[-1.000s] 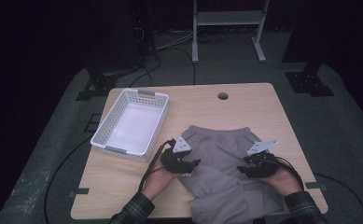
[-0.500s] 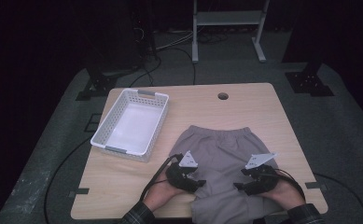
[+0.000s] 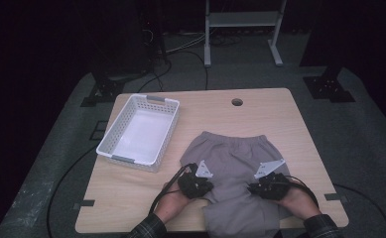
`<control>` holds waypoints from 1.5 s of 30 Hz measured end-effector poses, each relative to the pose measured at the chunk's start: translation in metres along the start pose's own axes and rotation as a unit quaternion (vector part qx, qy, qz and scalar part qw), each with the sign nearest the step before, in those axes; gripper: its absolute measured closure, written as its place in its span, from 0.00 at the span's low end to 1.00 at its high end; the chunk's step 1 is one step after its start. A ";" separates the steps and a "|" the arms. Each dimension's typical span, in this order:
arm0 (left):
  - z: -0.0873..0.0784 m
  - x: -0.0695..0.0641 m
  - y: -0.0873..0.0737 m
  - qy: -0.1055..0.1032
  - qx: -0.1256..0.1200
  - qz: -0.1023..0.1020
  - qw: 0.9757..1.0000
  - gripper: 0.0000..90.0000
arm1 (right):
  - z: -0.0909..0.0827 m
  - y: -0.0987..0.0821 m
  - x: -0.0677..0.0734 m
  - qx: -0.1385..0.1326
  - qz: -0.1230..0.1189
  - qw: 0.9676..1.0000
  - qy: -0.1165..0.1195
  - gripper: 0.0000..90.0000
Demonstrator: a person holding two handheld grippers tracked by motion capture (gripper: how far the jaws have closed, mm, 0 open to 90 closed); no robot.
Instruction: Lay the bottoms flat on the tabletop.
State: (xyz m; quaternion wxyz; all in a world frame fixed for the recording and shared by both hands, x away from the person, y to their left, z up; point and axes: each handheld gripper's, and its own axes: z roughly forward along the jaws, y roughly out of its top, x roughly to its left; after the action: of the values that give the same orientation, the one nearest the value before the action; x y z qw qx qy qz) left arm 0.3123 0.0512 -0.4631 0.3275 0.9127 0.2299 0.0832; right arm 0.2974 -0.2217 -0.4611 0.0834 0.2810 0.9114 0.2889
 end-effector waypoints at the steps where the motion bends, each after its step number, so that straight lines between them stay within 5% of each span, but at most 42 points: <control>1: 0.002 0.007 0.003 0.015 0.000 -0.004 1.000 0.96 | 0.004 0.005 -0.004 -0.001 0.000 1.000 -0.009 0.94; 11: 0.017 0.042 0.018 0.060 -0.010 -0.022 0.998 0.96 | 0.020 0.028 -0.033 -0.009 0.009 0.999 -0.033 0.94; 20: 0.031 0.077 0.030 0.087 -0.032 -0.061 0.994 0.96 | 0.035 0.046 -0.065 -0.027 0.021 0.997 -0.072 0.93; 22: 0.031 0.080 0.031 0.088 -0.036 -0.072 0.993 0.86 | 0.037 0.049 -0.070 -0.029 0.028 0.997 -0.069 0.88; 23: 0.026 0.081 0.029 0.080 -0.043 -0.077 0.993 0.82 | 0.033 0.050 -0.070 -0.040 0.038 0.995 -0.078 0.73; 24: 0.026 0.081 0.029 0.080 -0.043 -0.077 0.993 0.79 | 0.033 0.050 -0.070 -0.040 0.038 0.995 -0.078 0.73; 27: 0.010 0.070 0.028 0.051 -0.068 -0.074 0.994 0.70 | 0.015 0.042 -0.066 -0.065 0.050 0.995 -0.063 0.55; 30: 0.003 0.062 0.028 0.036 -0.073 -0.066 0.995 0.62 | 0.009 0.035 -0.059 -0.060 0.048 0.995 -0.060 0.51; 31: -0.005 0.048 0.027 0.017 -0.082 -0.057 0.995 0.60 | 0.004 0.028 -0.053 -0.060 0.046 0.995 -0.059 0.47; 35: -0.013 0.029 0.023 -0.005 -0.086 -0.043 0.995 0.55 | -0.005 0.015 -0.040 -0.055 0.045 0.996 -0.048 0.42; 37: -0.014 0.010 0.016 -0.024 -0.075 -0.027 0.996 0.53 | -0.009 0.002 -0.026 -0.044 0.043 0.997 -0.041 0.39; 42: -0.009 -0.008 0.007 -0.026 -0.049 -0.003 0.998 0.53 | -0.010 -0.010 -0.011 -0.025 0.036 0.998 -0.037 0.38; 45: 0.004 -0.012 0.004 -0.014 -0.010 0.015 1.000 0.65 | -0.008 -0.015 -0.006 -0.003 0.027 0.999 -0.037 0.53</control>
State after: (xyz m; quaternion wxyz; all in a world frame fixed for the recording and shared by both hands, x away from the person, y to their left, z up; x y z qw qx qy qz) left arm 0.3043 0.0407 -0.4631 0.3385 0.9137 0.2111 0.0775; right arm 0.2934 -0.2389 -0.4633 0.1099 0.3156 0.8988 0.2836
